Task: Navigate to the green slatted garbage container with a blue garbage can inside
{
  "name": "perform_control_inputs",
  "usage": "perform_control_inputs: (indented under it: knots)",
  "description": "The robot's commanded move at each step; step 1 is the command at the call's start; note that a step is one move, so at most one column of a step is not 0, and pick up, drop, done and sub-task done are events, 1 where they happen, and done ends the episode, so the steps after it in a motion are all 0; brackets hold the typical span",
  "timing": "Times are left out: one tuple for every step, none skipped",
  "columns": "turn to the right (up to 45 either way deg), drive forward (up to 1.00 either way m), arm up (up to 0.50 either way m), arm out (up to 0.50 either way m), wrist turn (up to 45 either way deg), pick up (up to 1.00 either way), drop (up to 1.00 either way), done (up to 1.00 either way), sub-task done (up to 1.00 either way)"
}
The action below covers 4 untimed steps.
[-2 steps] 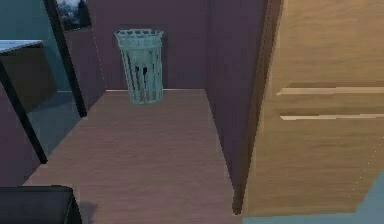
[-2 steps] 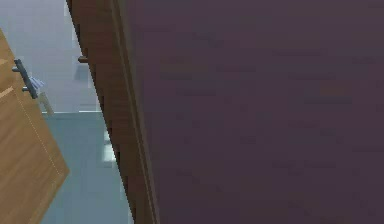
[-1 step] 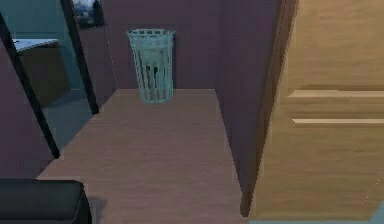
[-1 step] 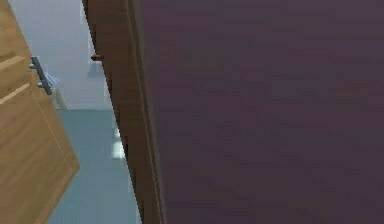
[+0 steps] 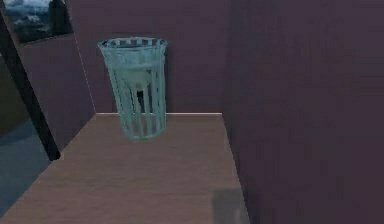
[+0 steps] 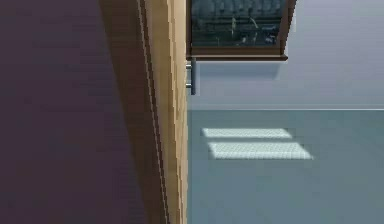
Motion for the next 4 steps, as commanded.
perform_control_inputs:
  knots:
    - [-6.0,0.0,0.0,0.0,0.0,0.0,0.0,0.0,0.0]
    - [0.0,0.25,0.0,0.0,0.0,0.0,0.0,0.0,0.0]
    - [-9.0,0.0,0.0,0.0,0.0,0.0,0.0,0.0,0.0]
    - [0.0,0.95,0.0,0.0,0.0,0.0,0.0,0.0,0.0]
